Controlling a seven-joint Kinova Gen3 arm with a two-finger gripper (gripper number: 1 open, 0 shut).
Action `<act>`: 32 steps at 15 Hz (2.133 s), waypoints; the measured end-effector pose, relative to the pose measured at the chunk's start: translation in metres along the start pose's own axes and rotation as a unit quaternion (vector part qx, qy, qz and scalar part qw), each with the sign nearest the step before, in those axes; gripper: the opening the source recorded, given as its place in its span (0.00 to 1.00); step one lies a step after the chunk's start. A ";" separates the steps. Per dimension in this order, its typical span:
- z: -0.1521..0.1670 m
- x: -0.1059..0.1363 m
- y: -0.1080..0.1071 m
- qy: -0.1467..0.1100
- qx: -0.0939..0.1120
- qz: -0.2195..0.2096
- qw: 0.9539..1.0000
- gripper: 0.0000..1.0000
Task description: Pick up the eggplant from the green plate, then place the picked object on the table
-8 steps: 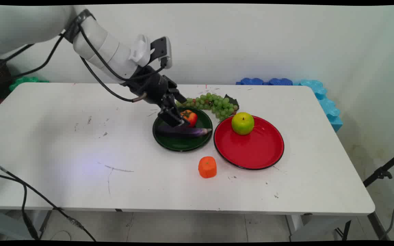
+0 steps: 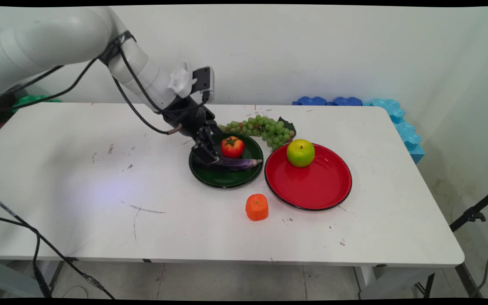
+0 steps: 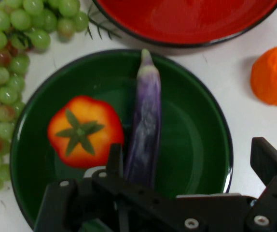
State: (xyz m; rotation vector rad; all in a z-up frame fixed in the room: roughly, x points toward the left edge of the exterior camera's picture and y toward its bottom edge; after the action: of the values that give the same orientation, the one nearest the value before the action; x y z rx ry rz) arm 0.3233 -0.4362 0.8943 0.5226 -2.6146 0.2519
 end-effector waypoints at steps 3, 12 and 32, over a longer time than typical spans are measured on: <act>0.017 -0.010 -0.010 -0.017 -0.011 0.003 1.000 1.00; 0.054 -0.033 -0.034 -0.043 -0.034 0.016 0.998 1.00; 0.048 -0.044 -0.033 -0.020 -0.056 0.049 0.997 0.00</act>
State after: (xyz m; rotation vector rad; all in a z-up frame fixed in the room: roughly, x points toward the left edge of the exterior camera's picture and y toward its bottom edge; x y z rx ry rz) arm 0.3538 -0.4651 0.8338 0.3653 -2.6780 0.1272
